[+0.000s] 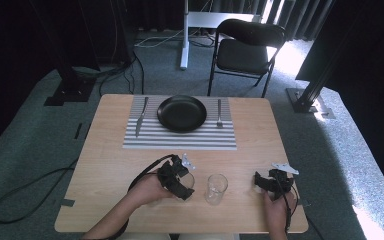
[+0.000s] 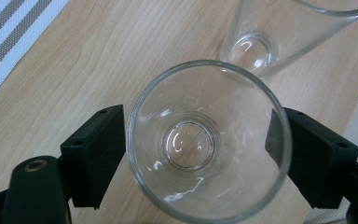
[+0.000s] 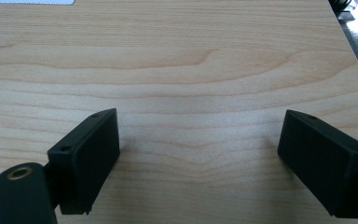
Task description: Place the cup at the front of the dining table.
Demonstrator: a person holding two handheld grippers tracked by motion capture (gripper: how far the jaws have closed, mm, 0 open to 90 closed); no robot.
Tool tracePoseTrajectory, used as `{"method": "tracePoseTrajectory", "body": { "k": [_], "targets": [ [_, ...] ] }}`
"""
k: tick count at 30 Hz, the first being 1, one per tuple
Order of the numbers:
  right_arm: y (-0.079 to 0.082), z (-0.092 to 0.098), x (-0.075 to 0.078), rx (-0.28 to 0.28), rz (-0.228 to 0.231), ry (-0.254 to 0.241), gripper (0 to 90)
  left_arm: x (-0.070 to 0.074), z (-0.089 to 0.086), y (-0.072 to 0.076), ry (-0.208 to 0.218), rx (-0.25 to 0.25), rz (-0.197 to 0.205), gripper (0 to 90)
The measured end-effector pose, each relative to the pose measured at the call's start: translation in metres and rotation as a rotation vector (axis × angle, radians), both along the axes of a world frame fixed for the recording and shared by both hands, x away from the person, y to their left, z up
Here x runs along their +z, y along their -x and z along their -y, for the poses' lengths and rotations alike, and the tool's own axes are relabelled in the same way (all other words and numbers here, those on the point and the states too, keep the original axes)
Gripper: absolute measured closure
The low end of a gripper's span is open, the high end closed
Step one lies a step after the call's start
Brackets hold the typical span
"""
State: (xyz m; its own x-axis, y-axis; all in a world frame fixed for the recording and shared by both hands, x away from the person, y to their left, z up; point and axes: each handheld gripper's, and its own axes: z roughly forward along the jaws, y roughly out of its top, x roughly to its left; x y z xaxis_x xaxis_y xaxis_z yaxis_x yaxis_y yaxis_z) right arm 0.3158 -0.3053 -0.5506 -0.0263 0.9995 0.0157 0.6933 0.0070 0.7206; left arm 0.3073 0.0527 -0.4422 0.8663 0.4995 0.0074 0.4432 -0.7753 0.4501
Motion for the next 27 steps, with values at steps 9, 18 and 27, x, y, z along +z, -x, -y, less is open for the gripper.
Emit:
{"method": "tracePoseTrajectory", "body": {
  "k": [9,18,27],
  "targets": [
    [0.0,0.0,0.0,0.0,0.0,0.0,12.1,-0.0068,0.0048,0.0014,-0.032,-0.012,0.013,28.0],
    [0.0,0.0,0.0,0.0,0.0,0.0,12.1,-0.0059,0.0064,-0.0017,-0.042,-0.033,0.0,28.6],
    [0.0,0.0,0.0,0.0,0.0,0.0,12.1,-0.005,0.0057,0.0006,-0.041,-0.086,0.007,28.8]
  ]
}}
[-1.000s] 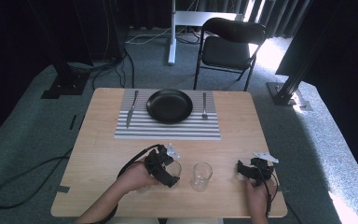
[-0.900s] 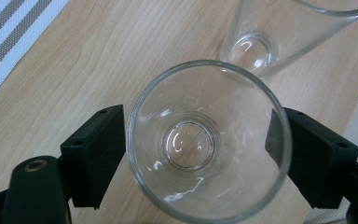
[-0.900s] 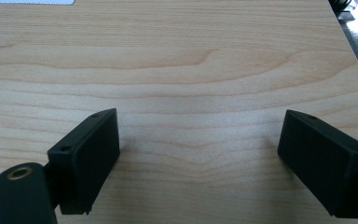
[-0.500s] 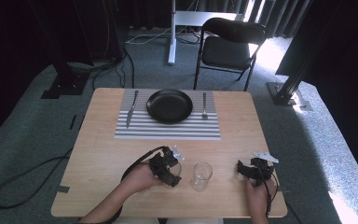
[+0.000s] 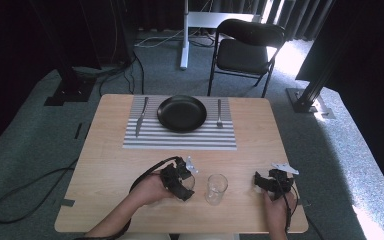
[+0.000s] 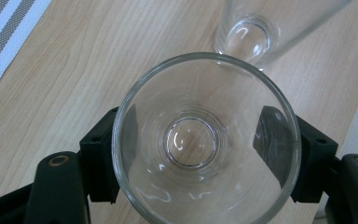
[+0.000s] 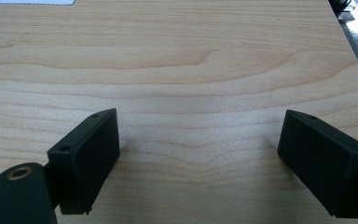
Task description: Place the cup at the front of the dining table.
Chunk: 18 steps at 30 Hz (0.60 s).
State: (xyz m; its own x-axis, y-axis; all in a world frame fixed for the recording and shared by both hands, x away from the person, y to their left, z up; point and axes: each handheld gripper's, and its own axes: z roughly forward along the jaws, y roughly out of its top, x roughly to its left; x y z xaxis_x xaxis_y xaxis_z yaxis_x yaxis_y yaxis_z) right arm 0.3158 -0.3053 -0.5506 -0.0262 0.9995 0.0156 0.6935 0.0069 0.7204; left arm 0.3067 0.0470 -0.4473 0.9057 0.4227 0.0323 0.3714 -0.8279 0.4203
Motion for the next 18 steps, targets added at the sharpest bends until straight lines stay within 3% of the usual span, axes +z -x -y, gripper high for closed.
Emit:
{"method": "tracePoseTrajectory", "body": {
  "k": [18],
  "targets": [
    [0.0,0.0,0.0,0.0,0.0,0.0,12.1,0.0084,-0.0029,-0.0057,0.022,0.015,-0.003,28.7]
  ]
}}
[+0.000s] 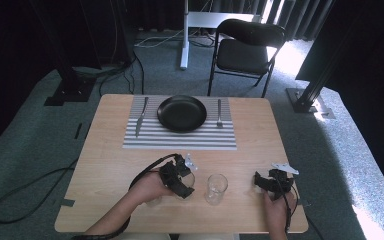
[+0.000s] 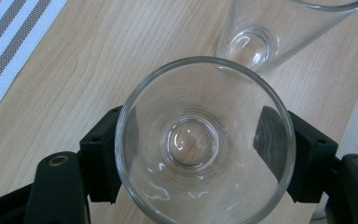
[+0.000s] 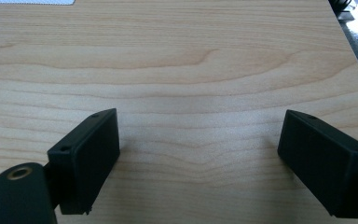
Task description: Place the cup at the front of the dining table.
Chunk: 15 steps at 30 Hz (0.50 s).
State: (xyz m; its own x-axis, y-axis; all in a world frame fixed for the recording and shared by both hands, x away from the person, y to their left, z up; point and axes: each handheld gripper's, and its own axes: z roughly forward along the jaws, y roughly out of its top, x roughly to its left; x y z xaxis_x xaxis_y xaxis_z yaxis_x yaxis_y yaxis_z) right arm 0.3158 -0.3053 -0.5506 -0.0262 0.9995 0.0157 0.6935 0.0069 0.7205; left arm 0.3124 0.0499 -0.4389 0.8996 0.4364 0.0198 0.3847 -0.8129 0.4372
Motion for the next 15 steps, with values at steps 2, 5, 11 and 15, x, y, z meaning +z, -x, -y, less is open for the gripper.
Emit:
{"method": "tracePoseTrajectory", "body": {
  "k": [2,5,11,15],
  "targets": [
    [0.0,0.0,0.0,0.0,0.0,0.0,12.1,0.001,-0.001,-0.001,0.002,0.005,0.005,28.7],
    [0.0,0.0,0.0,0.0,0.0,-0.001,12.1,0.002,-0.002,-0.003,0.005,0.012,0.004,28.7],
    [0.0,0.0,0.0,0.0,0.0,0.0,12.1,0.005,-0.004,-0.007,0.02,0.031,0.0,28.7],
    [0.0,0.0,0.0,0.0,0.0,0.0,12.1,0.004,-0.007,-0.011,0.031,0.048,-0.007,28.7]
  ]
}}
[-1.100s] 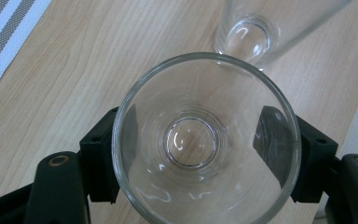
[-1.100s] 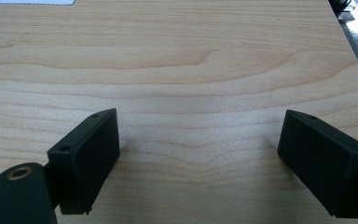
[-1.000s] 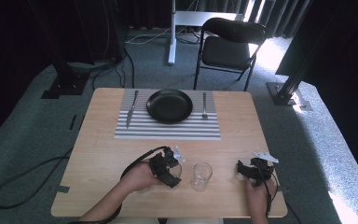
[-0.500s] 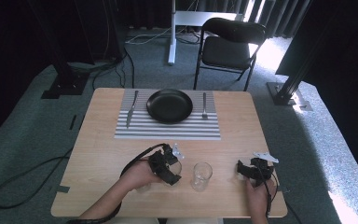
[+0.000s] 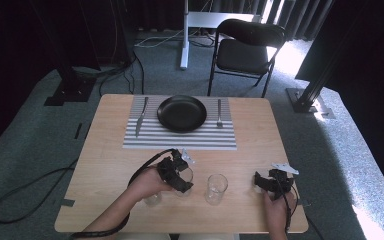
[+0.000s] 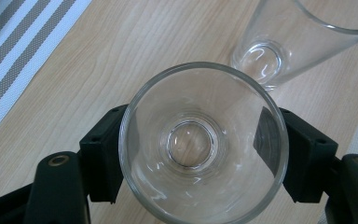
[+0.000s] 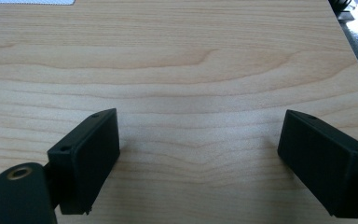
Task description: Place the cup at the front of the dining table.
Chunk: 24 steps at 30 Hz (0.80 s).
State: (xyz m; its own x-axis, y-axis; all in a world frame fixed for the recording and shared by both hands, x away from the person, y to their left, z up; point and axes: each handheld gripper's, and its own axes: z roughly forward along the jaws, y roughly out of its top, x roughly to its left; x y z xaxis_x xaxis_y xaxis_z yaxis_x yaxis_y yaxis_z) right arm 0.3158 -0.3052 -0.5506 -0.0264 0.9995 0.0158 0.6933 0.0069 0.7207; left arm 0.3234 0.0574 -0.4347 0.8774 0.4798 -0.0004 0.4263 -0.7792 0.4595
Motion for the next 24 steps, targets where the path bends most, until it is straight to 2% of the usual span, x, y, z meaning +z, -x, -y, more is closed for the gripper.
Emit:
{"method": "tracePoseTrajectory", "body": {
  "k": [11,20,24],
  "targets": [
    [0.0,0.0,0.0,0.0,0.0,0.001,12.1,-0.001,-0.003,-0.007,0.003,0.029,0.01,28.8],
    [0.0,0.0,0.0,0.0,0.0,0.0,12.1,0.001,-0.012,-0.02,0.008,0.082,0.015,28.8],
    [0.0,0.0,0.0,-0.003,-0.001,-0.003,12.1,0.006,-0.018,-0.027,0.003,0.105,0.031,28.8]
  ]
}}
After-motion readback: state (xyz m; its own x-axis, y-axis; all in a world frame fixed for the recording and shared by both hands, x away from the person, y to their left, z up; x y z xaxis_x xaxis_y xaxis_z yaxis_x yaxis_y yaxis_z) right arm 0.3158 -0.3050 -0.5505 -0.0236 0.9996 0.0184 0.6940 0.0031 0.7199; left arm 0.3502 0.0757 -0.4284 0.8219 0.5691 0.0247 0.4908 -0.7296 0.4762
